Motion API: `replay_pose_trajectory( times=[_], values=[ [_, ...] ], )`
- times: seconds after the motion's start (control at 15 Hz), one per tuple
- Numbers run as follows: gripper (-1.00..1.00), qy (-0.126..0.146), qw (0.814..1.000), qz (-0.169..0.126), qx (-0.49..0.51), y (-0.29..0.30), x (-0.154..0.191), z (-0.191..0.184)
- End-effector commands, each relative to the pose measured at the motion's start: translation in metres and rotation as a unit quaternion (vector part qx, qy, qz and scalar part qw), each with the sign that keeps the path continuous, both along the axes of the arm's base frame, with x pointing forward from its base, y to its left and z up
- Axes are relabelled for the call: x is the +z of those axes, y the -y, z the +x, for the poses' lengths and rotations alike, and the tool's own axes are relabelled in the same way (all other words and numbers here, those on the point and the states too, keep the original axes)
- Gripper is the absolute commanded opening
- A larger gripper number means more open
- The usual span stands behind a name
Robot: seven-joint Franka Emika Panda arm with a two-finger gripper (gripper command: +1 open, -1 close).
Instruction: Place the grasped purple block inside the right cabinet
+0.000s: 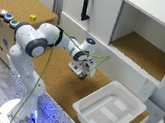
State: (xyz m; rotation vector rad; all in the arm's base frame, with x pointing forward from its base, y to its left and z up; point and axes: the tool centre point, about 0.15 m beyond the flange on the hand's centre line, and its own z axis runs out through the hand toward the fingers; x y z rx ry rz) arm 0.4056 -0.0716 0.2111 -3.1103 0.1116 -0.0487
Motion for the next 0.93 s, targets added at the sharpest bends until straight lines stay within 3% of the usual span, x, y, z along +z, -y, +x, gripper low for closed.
replay_pose_trajectory(
  times=[0.0,0.27,0.67,0.87],
  values=[
    [-1.0,0.036,0.999,-0.024,-0.02,0.018,0.03,0.002],
    [-1.0,0.118,0.992,-0.019,-0.034,0.05,0.122,0.02],
    [-1.0,0.19,0.978,0.009,-0.08,0.125,0.213,0.058],
    [-1.0,0.22,0.97,-0.003,-0.102,0.159,0.251,0.093]
  ],
)
